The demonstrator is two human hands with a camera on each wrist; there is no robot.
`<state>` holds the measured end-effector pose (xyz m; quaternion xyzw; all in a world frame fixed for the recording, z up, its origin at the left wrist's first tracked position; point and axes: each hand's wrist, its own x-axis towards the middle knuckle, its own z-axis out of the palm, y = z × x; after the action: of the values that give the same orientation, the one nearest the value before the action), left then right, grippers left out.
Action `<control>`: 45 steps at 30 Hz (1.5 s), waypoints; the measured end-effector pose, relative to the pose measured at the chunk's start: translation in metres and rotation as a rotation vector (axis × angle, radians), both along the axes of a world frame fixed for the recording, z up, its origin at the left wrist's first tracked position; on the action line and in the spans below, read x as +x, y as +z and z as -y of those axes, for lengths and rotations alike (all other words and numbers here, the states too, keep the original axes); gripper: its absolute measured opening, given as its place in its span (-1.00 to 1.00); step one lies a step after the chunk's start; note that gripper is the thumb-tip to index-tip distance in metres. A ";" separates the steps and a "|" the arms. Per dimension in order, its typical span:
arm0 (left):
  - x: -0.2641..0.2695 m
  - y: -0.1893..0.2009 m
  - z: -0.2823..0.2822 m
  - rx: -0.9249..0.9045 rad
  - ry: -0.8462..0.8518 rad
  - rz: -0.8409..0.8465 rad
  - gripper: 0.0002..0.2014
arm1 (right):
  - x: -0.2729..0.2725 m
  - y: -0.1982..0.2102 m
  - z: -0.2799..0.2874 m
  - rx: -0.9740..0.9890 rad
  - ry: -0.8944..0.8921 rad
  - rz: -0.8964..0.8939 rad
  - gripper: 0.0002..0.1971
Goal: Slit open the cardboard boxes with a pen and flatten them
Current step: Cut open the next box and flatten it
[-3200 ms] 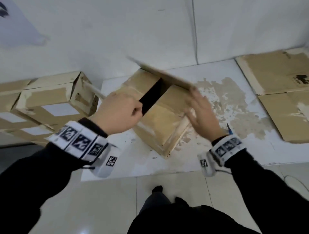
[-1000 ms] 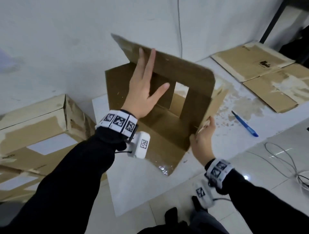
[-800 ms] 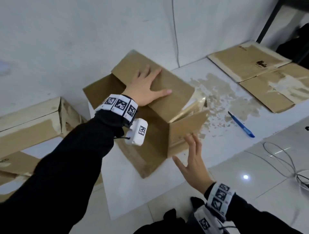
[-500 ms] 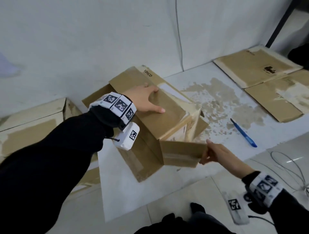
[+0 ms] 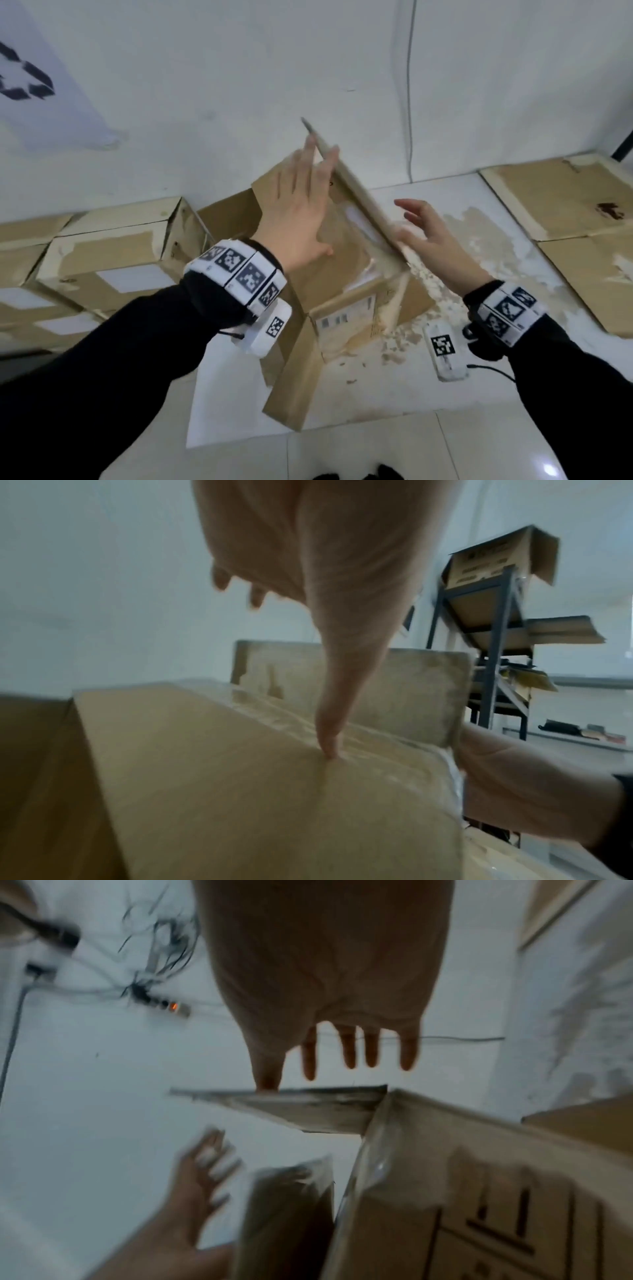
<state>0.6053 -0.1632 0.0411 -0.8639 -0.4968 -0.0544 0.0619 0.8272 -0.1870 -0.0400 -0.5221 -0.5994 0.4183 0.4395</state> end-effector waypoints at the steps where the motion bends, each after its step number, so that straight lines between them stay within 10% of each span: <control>1: 0.000 0.001 0.006 0.091 -0.114 -0.027 0.12 | -0.001 0.000 -0.006 -0.077 0.056 0.057 -0.37; 4: 0.006 0.003 0.023 0.014 -0.284 -0.105 -0.46 | -0.005 -0.001 -0.023 -0.268 0.232 0.052 0.06; 6: 0.012 0.006 0.033 -0.123 -0.164 -0.069 -0.34 | -0.006 -0.006 -0.030 -0.318 0.379 0.068 0.10; 17: 0.020 -0.001 0.049 -0.169 -0.064 0.043 -0.36 | -0.011 -0.044 -0.044 -0.356 0.419 -0.271 -0.53; 25: 0.008 0.003 0.069 -0.053 0.104 -0.187 -0.46 | 0.060 -0.042 -0.006 0.029 0.263 0.082 -0.94; 29: 0.066 -0.018 0.091 -0.093 0.426 -0.336 -0.14 | 0.085 -0.041 0.063 0.017 0.366 0.166 -0.92; 34: 0.100 -0.052 0.102 -0.055 0.419 -0.434 0.00 | 0.086 -0.033 0.119 -0.156 0.620 0.219 -0.71; 38: 0.080 -0.054 0.109 -0.038 0.365 -0.381 -0.04 | 0.100 -0.011 0.070 -0.163 0.547 0.418 -0.31; 45: 0.070 -0.059 0.124 -0.032 0.305 -0.340 -0.07 | 0.009 -0.018 -0.071 0.089 0.196 0.892 -0.30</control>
<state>0.6758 -0.2867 -0.0179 -0.7765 -0.6049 0.1097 0.1385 0.8360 -0.1159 -0.0583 -0.5727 -0.7940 0.1659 0.1188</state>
